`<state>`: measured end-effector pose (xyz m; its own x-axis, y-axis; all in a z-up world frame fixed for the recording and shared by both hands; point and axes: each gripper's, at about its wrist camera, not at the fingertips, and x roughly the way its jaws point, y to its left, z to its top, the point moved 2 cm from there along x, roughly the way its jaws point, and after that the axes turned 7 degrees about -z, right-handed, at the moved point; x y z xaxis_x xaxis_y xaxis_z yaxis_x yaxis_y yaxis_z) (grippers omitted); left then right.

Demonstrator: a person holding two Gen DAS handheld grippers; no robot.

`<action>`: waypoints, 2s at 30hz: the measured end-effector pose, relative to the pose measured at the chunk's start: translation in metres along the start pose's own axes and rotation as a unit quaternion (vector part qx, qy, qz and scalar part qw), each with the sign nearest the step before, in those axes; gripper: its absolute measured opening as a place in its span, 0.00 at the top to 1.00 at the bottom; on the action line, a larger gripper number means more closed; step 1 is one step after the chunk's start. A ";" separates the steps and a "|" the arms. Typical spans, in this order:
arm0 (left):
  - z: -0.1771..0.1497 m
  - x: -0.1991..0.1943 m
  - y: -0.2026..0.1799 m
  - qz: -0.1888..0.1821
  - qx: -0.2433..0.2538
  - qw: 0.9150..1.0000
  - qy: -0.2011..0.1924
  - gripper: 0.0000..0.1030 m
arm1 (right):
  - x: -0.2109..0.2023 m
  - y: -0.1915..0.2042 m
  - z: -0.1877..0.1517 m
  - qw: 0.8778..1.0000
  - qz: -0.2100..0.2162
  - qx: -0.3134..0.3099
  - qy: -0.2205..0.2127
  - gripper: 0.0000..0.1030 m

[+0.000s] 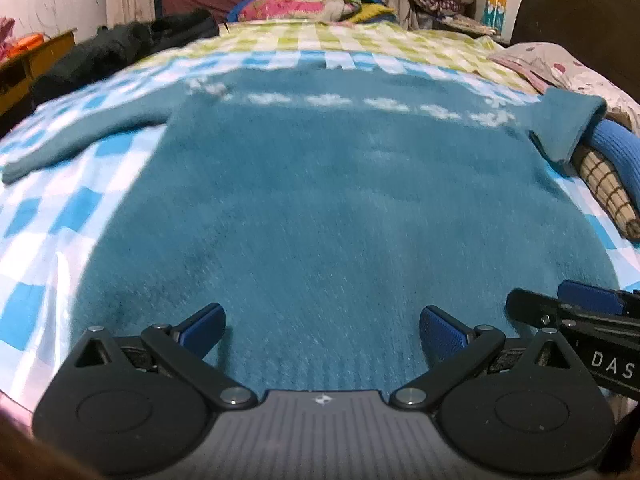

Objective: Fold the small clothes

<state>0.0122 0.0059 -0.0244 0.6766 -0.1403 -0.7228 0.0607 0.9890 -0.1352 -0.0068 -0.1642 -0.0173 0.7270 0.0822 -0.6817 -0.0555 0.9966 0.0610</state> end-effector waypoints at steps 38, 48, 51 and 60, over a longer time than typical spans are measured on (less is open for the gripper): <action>0.031 -0.010 -0.014 -0.012 0.026 0.999 -0.037 0.00 | -0.015 -0.015 0.016 0.999 0.017 0.005 -0.031 0.44; 0.041 -0.003 -0.026 -0.027 0.040 0.998 -0.041 0.00 | -0.015 -0.023 0.026 0.999 0.005 0.002 -0.035 0.44; 0.044 -0.004 -0.030 -0.026 0.046 0.998 -0.043 0.00 | -0.016 -0.023 0.029 0.999 0.005 -0.001 -0.042 0.45; 0.049 0.002 -0.045 -0.035 0.062 0.997 -0.037 0.00 | -0.017 -0.037 0.035 0.999 -0.001 0.008 -0.048 0.45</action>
<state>0.0474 -0.0368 0.0135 0.7198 -0.2106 -0.6615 0.1974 0.9756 -0.0959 0.0073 -0.2029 0.0178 0.7898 0.0775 -0.6084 -0.0428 0.9965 0.0714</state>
